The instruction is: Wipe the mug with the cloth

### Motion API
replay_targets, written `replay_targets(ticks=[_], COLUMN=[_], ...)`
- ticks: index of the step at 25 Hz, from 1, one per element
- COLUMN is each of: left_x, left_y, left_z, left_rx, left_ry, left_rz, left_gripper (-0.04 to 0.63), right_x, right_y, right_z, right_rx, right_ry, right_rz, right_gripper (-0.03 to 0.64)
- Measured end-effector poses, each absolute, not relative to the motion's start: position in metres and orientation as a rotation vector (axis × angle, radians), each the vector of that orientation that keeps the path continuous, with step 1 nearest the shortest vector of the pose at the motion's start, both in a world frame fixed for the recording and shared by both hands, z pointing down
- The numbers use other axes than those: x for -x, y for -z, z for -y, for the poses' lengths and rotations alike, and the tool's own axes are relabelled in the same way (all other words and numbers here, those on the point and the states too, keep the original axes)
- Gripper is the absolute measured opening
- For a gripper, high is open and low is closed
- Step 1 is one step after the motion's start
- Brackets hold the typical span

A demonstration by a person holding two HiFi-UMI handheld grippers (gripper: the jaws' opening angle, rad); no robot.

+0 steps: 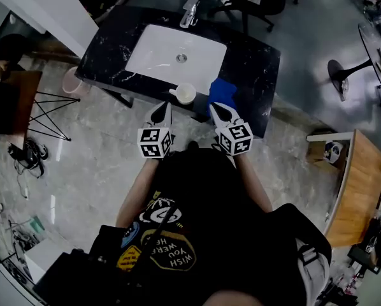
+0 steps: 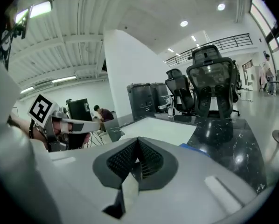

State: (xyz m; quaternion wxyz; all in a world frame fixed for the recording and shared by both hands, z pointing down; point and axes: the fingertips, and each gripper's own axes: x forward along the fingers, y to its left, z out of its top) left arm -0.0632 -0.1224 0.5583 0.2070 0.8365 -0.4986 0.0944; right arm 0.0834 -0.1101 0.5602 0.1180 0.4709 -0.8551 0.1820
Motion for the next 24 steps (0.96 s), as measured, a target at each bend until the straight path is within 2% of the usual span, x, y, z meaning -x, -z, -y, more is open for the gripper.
replay_targets(ticks=[16,24], left_x=[0.048,0.057], left_y=[-0.515,-0.547], left_z=[0.068,0.037], left_rx=[-2.473,-2.362], left_ry=[-0.229,-0.26], left_rz=[1.207,1.14], left_gripper=[0.003,0.003], right_x=[-0.054,-0.031], right_y=[-0.518,-0.538], right_z=[0.079,0.044], right_rx=[-1.547,-1.543], right_ry=[-0.444,-0.522], right_rz=[2.465,2.446], right_gripper=[0.002,0.002])
